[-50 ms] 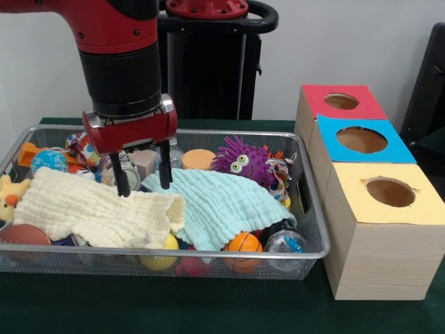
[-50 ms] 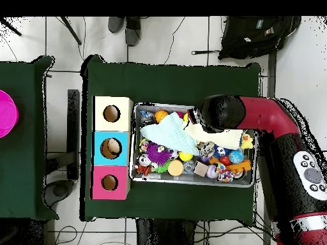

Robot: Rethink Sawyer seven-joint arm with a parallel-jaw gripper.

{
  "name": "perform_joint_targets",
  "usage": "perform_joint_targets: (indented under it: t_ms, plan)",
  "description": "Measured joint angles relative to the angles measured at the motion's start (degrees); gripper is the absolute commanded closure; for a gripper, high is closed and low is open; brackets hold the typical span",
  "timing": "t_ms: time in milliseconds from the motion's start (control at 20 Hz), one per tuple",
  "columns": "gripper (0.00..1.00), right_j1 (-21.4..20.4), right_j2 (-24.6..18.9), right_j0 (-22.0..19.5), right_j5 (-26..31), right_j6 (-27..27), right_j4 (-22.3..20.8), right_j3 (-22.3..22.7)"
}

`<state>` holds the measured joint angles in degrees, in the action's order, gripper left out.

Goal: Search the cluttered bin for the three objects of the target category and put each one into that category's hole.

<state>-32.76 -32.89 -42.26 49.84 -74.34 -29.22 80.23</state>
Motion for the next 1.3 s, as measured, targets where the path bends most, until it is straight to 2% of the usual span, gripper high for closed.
perform_joint_targets:
  t_ms: [1300]
  plan:
    - [0.00, 5.1, 0.0, 0.0, -6.4, 0.0, -0.7, 0.0]
